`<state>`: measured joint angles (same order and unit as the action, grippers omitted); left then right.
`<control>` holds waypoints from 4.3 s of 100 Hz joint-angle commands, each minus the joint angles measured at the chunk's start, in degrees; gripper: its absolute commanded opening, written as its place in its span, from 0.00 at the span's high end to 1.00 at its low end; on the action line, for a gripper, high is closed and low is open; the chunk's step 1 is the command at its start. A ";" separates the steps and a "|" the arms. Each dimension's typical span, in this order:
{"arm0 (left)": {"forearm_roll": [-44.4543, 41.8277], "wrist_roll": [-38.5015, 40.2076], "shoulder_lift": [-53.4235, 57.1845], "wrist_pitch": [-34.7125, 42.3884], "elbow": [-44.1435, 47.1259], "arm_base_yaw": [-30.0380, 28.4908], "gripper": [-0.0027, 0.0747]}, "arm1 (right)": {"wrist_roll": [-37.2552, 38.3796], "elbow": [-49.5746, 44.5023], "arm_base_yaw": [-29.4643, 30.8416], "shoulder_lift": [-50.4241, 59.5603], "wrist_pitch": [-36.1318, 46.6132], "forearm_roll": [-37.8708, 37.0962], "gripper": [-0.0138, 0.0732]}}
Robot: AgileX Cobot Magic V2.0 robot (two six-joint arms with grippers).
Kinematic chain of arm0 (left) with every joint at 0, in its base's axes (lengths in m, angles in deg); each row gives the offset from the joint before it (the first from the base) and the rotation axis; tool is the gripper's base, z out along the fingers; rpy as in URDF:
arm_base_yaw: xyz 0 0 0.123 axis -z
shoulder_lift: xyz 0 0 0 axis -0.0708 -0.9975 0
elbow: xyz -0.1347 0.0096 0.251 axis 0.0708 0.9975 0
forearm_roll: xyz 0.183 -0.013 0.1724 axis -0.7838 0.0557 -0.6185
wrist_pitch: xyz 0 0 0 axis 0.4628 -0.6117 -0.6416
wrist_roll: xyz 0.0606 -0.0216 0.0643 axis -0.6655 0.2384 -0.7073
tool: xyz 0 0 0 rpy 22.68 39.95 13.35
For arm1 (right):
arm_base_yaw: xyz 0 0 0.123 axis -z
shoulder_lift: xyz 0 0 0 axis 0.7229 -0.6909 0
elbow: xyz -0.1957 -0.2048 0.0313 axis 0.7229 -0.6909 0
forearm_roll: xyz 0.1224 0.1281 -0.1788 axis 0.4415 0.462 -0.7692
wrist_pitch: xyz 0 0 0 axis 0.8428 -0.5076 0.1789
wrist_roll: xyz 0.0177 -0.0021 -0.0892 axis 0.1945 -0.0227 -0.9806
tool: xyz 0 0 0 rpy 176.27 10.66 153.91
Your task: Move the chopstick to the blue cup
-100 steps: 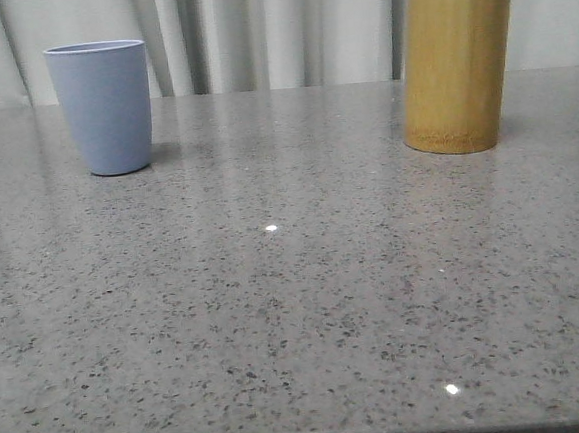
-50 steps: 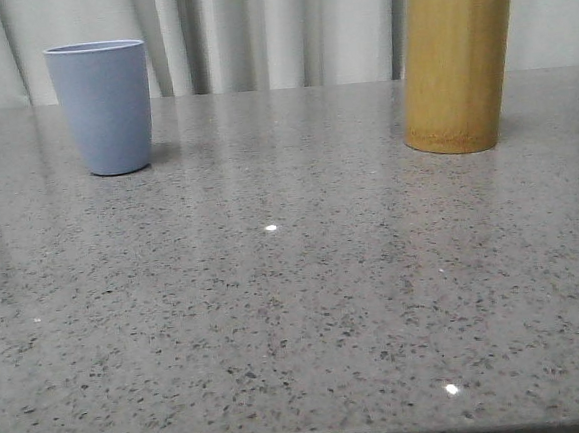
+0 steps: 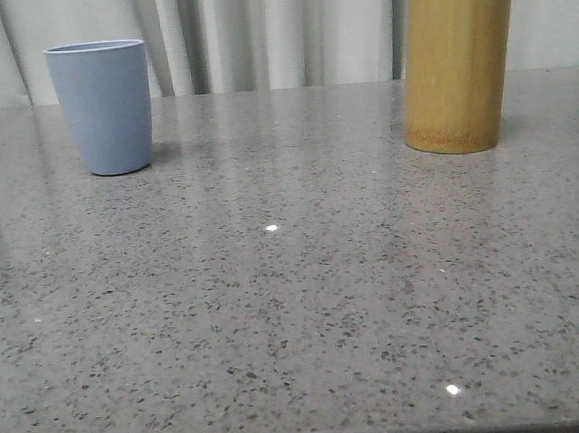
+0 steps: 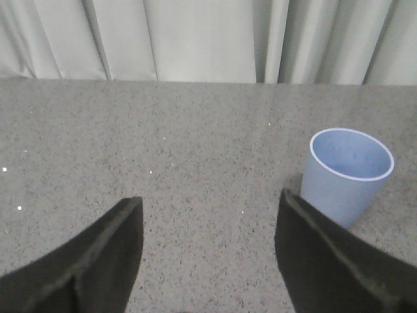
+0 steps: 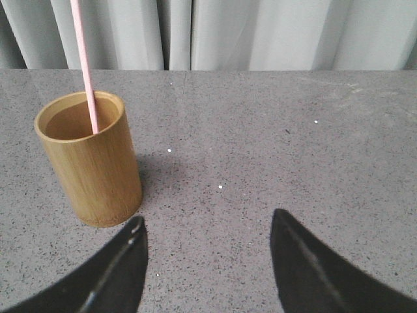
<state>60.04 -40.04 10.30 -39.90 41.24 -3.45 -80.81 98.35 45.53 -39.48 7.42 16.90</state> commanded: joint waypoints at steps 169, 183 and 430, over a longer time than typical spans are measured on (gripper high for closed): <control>6.16 -2.81 -63.32 -36.80 -60.19 10.41 0.56 | -0.38 9.43 -3.34 -9.90 0.71 -0.64 0.34; 6.16 -2.81 -63.32 -36.71 -60.28 10.41 0.86 | -0.38 9.43 -3.34 -9.90 0.71 -0.64 0.34; -5.31 4.37 -57.75 -35.79 -68.85 23.25 0.55 | -0.38 9.43 -3.34 -9.90 0.05 -0.64 0.34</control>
<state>60.12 -38.83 -53.08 -76.34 -26.73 20.21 -80.81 105.79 42.22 -49.55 3.67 16.90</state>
